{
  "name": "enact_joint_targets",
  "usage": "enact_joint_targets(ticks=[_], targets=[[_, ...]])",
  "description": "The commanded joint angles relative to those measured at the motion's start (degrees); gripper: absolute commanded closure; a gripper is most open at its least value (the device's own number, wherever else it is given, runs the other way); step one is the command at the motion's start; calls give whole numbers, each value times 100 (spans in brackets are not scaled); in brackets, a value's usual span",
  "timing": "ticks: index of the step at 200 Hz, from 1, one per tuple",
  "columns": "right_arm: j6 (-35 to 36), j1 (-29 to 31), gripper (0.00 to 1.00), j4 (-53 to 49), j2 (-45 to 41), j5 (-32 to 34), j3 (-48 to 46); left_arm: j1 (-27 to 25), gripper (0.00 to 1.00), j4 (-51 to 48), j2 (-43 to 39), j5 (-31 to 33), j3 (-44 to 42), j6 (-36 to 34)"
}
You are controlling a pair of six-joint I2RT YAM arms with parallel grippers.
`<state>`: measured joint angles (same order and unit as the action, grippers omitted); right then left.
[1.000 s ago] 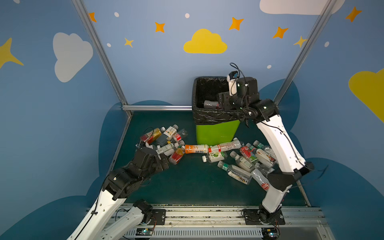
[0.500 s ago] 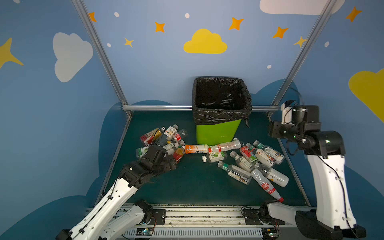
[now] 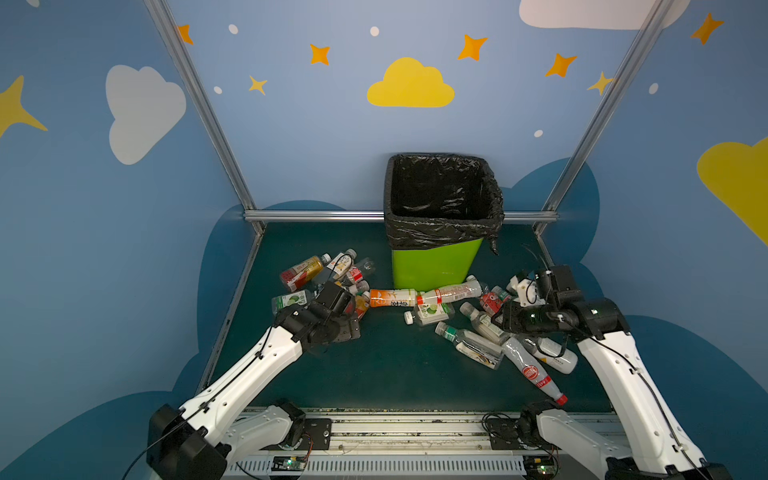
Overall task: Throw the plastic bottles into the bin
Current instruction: 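Lower the right gripper to the pile while the left gripper descends on a yellow-labelled bottle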
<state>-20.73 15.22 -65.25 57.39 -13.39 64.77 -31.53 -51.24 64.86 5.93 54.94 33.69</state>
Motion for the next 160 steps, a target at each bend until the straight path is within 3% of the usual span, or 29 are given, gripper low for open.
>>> enact_joint_targets(ticks=[1,24,78,160], targets=[[-415,473,54,236,-9,-179,-276,48,1,159,417,285,315,-720],[-661,1112,54,300,52,27,-403,76,1,268,968,538,537,-1068],[-1029,2182,54,425,303,294,-352,201,2,886,2049,418,961,-1894],[-1184,2601,54,430,377,506,-299,621,7,923,3328,-169,1679,-2284]])
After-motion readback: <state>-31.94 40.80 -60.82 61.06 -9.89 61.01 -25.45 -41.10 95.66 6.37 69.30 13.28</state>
